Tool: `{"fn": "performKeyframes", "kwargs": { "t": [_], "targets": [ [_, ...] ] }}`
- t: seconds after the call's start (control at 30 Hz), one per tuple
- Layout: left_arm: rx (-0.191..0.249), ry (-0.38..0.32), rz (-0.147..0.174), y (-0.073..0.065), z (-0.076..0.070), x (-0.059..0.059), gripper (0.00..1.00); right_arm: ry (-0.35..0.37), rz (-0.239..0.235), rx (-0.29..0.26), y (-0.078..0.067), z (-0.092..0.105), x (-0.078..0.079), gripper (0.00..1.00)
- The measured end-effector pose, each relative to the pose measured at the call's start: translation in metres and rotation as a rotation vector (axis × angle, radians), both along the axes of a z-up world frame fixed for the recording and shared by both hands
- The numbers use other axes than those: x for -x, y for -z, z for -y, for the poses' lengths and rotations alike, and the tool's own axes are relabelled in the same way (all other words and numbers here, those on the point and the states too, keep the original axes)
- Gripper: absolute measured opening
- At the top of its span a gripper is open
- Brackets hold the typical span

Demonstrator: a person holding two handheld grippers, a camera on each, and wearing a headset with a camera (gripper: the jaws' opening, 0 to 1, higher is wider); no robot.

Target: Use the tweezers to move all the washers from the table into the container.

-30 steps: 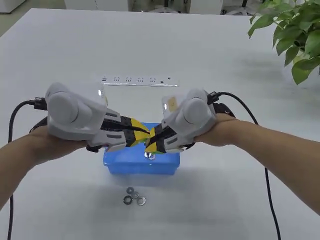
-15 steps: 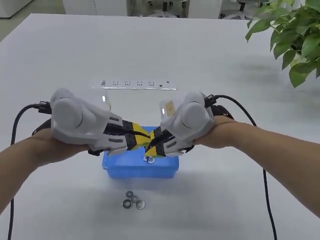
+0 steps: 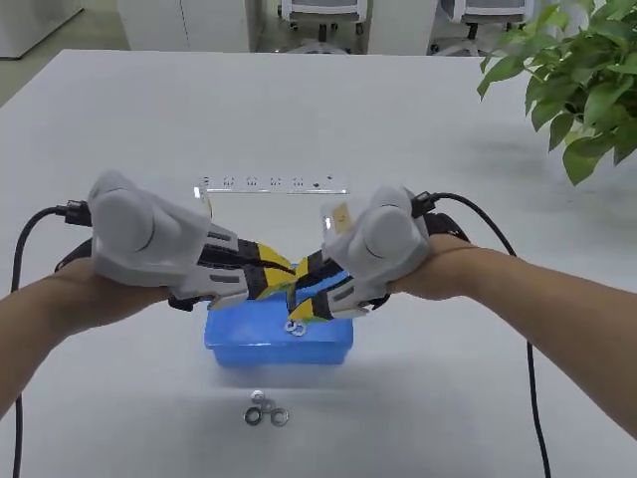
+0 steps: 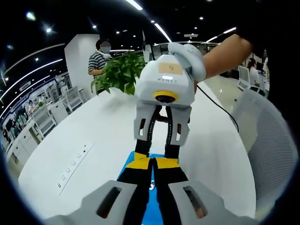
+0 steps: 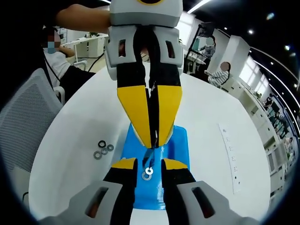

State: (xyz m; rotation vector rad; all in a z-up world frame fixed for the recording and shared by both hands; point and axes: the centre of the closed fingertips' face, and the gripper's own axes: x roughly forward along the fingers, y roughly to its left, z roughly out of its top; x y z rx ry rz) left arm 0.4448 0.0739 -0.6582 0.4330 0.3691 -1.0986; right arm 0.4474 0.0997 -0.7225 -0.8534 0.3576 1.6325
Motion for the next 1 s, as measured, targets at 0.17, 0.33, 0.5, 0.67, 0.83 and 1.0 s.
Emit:
{"fn": "performKeyframes", "kwargs": {
  "t": [0.17, 0.33, 0.5, 0.67, 0.83, 1.0],
  "targets": [
    [-0.004, 0.004, -0.001, -0.007, 0.001, 0.005, 0.05, 0.044, -0.011, -0.014, -0.01, 0.005, 0.0, 0.26],
    [-0.004, 0.004, -0.004, -0.013, 0.002, 0.011, 0.05, 0.084, -0.019, -0.019, -0.018, 0.014, 0.003, 0.3],
    [-0.002, -0.001, -0.003, -0.019, 0.001, 0.016, 0.05, 0.11, -0.023, -0.024, -0.023, 0.024, 0.007, 0.34],
    [0.005, -0.007, -0.006, -0.024, -0.001, 0.021, 0.05, 0.143, -0.029, -0.039, -0.029, 0.033, 0.011, 0.39],
    [0.01, -0.011, -0.016, -0.028, -0.002, 0.028, 0.05, 0.169, -0.035, -0.054, -0.033, 0.038, 0.017, 0.45],
    [0.013, -0.01, -0.023, -0.03, -0.002, 0.035, 0.05, 0.193, -0.045, -0.064, -0.035, 0.044, 0.021, 0.51]
  ]
}}
